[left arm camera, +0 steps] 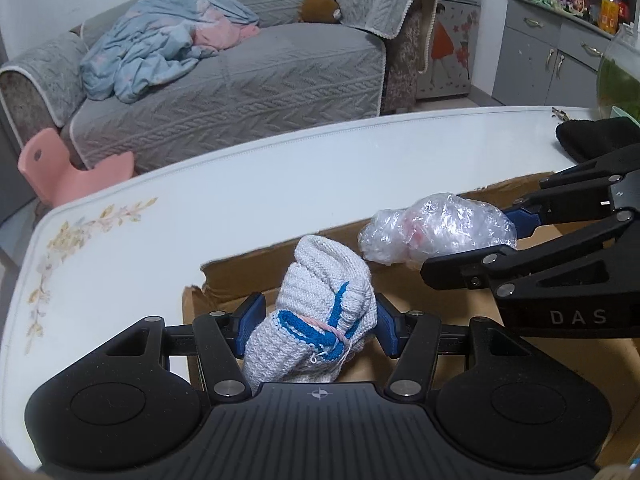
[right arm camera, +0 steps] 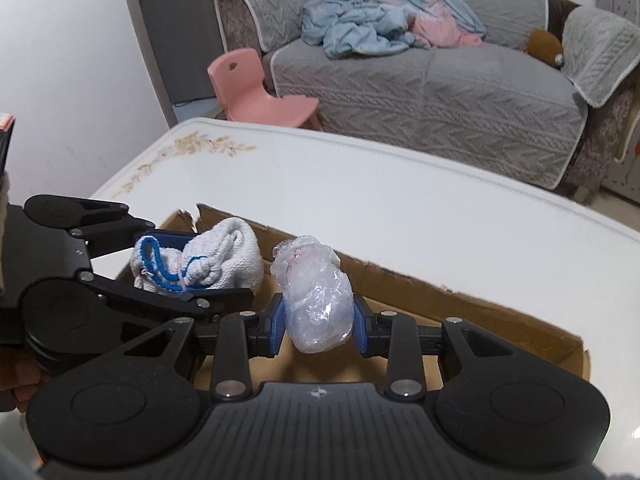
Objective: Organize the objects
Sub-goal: 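Carry both items over the tray and open both tools to drop them, then withdraw both tools from the tray back toward the pile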
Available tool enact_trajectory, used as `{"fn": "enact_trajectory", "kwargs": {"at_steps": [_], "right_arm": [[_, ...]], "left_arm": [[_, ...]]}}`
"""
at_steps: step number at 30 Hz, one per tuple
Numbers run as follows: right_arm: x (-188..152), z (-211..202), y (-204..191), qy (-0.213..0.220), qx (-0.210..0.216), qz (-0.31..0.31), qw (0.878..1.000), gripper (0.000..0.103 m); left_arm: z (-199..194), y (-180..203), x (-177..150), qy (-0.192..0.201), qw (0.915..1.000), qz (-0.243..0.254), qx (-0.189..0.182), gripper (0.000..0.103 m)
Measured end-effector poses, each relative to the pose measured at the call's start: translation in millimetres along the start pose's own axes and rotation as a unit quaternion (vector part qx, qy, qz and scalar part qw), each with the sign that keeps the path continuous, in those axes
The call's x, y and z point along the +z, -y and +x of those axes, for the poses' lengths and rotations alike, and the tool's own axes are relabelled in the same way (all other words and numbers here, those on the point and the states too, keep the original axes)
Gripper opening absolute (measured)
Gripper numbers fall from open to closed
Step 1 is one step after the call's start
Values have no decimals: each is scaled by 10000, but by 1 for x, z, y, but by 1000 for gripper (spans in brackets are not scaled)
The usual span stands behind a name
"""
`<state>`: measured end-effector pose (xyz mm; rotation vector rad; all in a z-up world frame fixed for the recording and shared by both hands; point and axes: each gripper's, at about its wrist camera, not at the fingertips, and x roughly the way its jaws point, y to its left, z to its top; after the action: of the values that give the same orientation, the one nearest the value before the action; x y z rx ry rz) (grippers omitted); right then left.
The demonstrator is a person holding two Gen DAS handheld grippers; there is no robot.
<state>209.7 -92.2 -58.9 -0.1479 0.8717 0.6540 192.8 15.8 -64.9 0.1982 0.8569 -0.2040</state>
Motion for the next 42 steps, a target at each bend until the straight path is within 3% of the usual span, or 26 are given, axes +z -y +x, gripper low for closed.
{"fn": "enact_trajectory", "kwargs": {"at_steps": [6, 25, 30, 31, 32, 33, 42], "right_arm": [[-4, 10, -3, -260, -46, -77, 9996, 30], [5, 10, 0, -676, -153, -70, 9976, 40], [7, 12, 2, -693, -110, 54, 9975, 43], [7, 11, 3, -685, -85, 88, 9976, 44], [8, 10, 4, -635, -67, 126, 9979, 49], [9, 8, 5, -606, -31, 170, 9980, 51], [13, 3, -1, -573, 228, 216, 9979, 54]], "left_arm": [[12, 6, -3, -187, 9994, 228, 199, 64], [14, -2, -1, -567, 9983, -72, 130, 83], [12, -5, -1, -586, 9980, -206, 101, 84], [10, -6, -1, -572, 9981, -239, 45, 89], [8, -6, -1, -526, 9982, -273, -80, 100], [6, -5, -1, -449, 9984, -293, -178, 103], [-4, 10, 1, -337, 9994, -1, 74, 102]]}}
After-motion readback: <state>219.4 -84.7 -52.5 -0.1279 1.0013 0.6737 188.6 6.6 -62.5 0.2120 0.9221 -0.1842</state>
